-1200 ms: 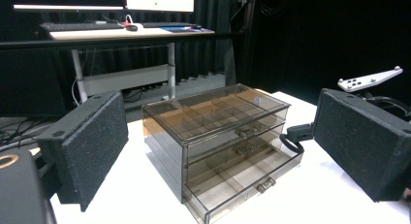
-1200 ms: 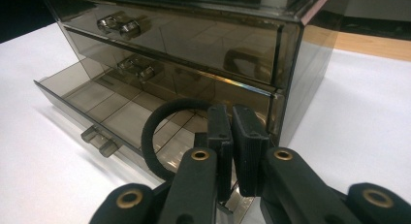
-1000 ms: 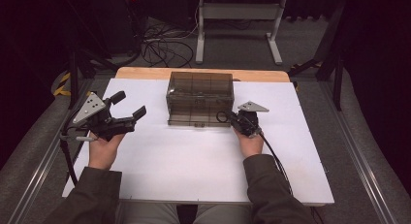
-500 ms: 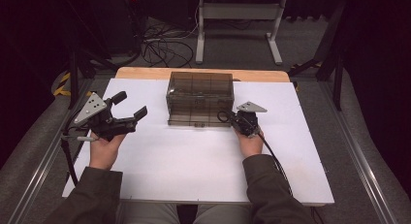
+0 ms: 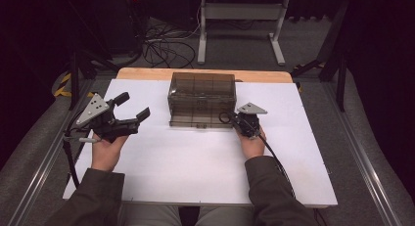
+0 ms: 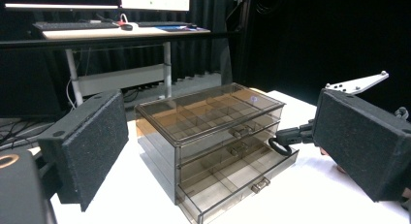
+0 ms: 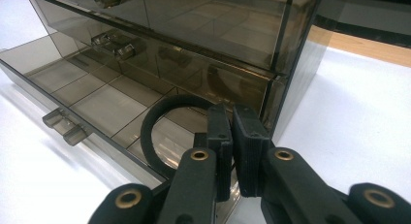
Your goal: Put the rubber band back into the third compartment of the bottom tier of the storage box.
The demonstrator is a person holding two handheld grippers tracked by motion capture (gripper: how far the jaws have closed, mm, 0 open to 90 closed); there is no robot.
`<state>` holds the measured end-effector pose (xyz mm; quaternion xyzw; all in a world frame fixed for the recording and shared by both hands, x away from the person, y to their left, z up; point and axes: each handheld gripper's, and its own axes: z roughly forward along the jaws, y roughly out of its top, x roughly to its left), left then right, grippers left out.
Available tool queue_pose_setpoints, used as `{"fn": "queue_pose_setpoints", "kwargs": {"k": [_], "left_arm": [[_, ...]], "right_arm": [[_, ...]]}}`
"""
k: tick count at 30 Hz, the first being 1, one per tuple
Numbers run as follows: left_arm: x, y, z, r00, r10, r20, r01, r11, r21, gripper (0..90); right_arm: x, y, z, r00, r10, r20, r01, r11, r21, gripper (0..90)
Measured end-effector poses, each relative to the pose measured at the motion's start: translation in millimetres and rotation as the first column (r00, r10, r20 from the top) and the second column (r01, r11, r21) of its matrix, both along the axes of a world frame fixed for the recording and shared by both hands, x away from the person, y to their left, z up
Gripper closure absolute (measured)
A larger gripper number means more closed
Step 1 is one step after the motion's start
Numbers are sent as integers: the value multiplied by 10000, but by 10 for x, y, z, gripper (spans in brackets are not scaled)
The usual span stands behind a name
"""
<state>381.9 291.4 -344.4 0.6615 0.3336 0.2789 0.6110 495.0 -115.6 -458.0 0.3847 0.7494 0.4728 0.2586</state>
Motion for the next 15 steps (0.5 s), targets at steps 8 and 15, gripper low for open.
{"fn": "queue_pose_setpoints", "kwargs": {"k": [8, 15], "left_arm": [[1, 14, 4, 10000, 30, 27, -30, 10000, -74, 68], [14, 7, -8, 10000, 17, -33, -16, 10000, 61, 68]], "right_arm": [[-3, 14, -7, 9999, 108, 8, -108, 9999, -99, 861], [-9, 22, -11, 9999, 115, 8, -115, 9999, -106, 825]]}}
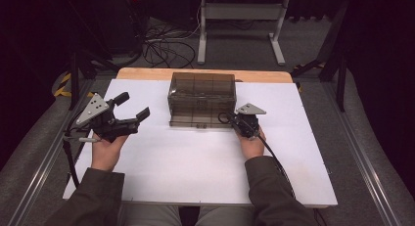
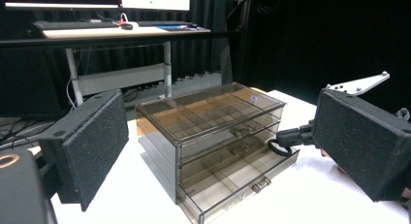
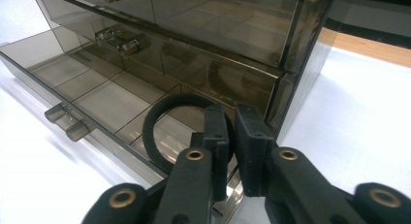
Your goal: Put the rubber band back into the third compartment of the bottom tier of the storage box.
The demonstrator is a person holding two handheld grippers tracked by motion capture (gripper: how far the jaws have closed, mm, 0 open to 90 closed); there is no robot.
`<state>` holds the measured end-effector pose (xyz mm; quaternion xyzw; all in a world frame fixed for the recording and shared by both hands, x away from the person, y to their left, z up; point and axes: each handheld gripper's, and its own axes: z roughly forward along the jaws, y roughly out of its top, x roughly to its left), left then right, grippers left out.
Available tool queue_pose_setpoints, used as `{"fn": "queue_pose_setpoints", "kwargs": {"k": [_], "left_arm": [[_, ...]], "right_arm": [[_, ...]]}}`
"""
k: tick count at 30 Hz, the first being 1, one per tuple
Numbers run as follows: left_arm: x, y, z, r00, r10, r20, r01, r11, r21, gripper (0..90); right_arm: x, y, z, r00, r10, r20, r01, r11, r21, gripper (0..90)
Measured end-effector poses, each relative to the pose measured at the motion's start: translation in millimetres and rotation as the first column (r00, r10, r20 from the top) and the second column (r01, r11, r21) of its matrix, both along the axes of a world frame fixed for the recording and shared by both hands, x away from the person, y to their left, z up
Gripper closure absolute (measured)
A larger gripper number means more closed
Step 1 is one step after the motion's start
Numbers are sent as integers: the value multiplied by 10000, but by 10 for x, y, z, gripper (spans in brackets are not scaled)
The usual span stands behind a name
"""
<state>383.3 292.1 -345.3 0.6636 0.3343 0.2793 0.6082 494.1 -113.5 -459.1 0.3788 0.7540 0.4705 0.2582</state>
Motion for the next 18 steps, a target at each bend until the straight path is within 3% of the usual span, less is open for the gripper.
{"fn": "queue_pose_setpoints", "kwargs": {"k": [18], "left_arm": [[17, -5, -22, 10000, -14, -80, 14, 10000, 11, 68]], "right_arm": [[-9, 1, 2, 9999, 97, 24, -98, 9999, 64, 726]]}}
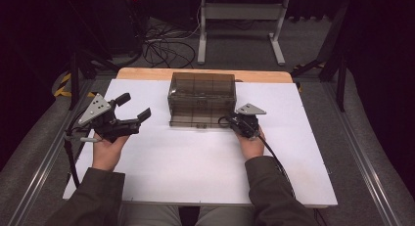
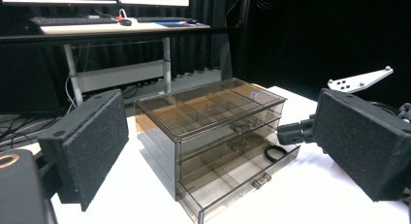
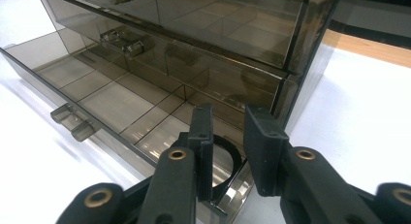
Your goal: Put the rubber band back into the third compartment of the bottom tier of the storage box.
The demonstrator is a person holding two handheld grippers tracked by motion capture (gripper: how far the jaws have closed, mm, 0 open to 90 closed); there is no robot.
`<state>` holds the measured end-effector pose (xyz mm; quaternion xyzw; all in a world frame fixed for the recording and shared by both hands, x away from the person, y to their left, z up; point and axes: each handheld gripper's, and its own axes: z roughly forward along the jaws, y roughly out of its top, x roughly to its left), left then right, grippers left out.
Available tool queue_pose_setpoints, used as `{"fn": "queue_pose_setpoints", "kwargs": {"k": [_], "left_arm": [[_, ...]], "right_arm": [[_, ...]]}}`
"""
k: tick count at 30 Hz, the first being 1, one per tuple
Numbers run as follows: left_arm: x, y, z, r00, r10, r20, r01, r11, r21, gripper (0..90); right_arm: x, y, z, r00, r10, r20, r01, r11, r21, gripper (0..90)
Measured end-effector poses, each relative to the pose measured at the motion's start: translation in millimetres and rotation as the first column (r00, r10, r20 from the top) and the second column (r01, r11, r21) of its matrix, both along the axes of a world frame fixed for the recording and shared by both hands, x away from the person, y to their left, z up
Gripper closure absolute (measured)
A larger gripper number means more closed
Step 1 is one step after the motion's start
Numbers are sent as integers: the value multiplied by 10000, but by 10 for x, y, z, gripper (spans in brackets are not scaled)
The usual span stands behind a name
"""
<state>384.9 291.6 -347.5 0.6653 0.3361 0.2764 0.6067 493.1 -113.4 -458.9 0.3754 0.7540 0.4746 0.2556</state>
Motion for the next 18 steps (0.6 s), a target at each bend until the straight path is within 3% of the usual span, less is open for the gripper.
{"fn": "queue_pose_setpoints", "kwargs": {"k": [12, 18], "left_arm": [[9, -2, -13, 10000, 10, -45, -10, 10000, -3, 68], [7, 6, -10, 10000, 52, -15, -52, 10000, 36, 68]], "right_arm": [[-2, -4, 2, 9998, 180, -71, -179, 9998, 129, 657], [-11, -8, 11, 9985, 538, -104, -535, 9982, 257, 607]]}}
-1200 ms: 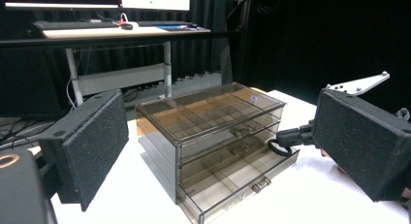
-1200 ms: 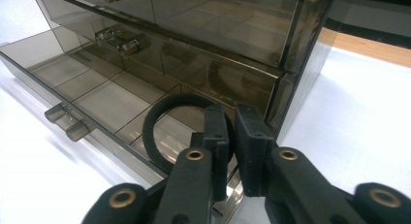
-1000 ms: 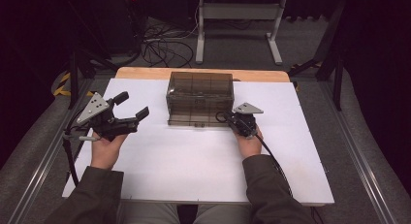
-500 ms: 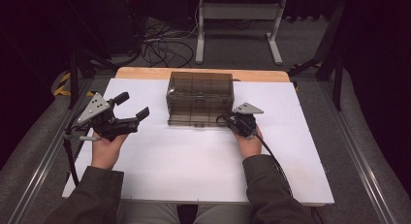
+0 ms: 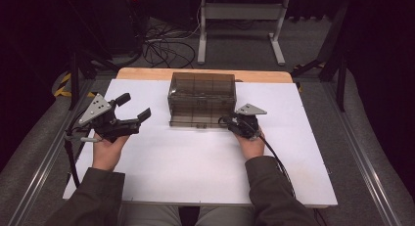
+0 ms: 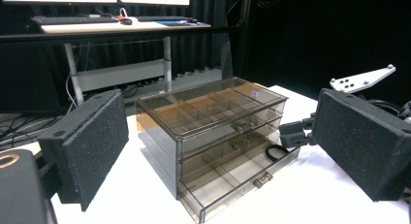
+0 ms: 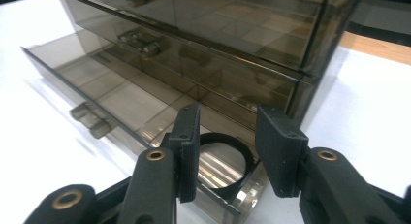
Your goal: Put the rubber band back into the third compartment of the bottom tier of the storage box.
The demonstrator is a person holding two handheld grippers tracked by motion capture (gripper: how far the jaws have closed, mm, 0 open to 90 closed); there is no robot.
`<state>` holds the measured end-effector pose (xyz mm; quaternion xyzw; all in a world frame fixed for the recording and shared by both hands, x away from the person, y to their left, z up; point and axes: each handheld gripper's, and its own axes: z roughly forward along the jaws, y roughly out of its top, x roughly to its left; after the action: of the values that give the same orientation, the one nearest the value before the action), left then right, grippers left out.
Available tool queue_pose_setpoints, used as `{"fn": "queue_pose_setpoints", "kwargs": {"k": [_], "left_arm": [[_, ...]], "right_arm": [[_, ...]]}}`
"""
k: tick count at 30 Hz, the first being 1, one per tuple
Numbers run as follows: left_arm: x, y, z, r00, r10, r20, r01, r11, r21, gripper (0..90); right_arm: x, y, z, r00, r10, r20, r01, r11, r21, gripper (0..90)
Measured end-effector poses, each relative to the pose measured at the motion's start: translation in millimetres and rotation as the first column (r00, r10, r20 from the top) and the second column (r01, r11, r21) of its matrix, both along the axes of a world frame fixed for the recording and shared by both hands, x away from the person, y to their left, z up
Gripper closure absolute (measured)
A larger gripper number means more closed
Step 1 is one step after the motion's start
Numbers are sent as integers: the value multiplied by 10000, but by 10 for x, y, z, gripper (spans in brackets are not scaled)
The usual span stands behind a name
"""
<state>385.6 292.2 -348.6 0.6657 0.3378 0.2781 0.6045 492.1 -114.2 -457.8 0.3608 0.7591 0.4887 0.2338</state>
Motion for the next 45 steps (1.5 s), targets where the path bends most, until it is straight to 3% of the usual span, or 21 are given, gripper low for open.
{"fn": "queue_pose_setpoints", "kwargs": {"k": [18, 33, 45], "left_arm": [[-6, 4, 2, 10000, 30, 14, -30, 9999, 99, 68], [-17, 18, 12, 9999, 71, 74, -72, 9999, 72, 68], [-30, 31, 29, 9999, 67, 128, -67, 10000, -8, 68]], "right_arm": [[-36, 20, 25, 9983, 589, 36, -590, 9981, 167, 444], [-97, -2, 115, 9983, 575, 26, -575, 9967, 566, 292], [-165, -33, 203, 9995, 320, 77, -324, 9982, 508, 160]]}}
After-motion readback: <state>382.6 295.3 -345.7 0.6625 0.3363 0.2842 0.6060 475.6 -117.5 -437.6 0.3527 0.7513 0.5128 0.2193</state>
